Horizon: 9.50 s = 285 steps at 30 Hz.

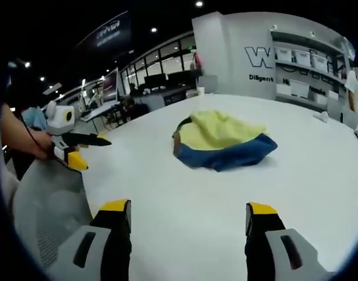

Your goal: Fold the garment on the visible template until the final outline fits inside the template.

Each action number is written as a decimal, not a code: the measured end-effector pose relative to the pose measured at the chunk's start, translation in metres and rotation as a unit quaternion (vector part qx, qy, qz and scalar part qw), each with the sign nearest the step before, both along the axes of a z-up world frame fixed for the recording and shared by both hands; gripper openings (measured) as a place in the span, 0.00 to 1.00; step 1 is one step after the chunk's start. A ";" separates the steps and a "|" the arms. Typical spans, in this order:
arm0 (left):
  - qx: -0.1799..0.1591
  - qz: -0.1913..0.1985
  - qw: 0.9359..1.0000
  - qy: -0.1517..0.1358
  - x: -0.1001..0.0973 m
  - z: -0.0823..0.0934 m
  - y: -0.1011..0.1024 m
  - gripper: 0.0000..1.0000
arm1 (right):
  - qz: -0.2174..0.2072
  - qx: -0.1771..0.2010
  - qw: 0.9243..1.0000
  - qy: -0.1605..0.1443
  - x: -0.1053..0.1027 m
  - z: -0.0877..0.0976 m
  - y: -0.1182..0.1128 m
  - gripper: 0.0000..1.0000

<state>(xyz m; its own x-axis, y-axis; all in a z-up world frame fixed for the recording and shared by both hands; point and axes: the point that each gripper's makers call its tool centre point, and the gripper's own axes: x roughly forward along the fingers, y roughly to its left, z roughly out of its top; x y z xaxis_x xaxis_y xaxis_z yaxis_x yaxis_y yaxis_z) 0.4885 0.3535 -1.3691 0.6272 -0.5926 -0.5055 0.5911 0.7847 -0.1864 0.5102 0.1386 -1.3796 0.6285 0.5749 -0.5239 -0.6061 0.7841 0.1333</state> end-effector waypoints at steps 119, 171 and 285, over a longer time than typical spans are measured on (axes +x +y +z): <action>0.172 -0.097 0.978 -0.074 0.109 -0.053 -0.025 0.49 | 0.237 -0.127 0.955 -0.124 0.054 0.081 0.052 0.00; 0.314 -0.108 0.921 -0.204 0.117 -0.035 -0.050 0.57 | 0.206 -0.054 0.959 -0.188 0.085 0.190 0.058 0.00; 0.070 0.107 0.989 0.080 0.333 0.013 0.006 0.06 | -0.073 -0.021 0.990 0.115 0.298 0.018 -0.036 0.00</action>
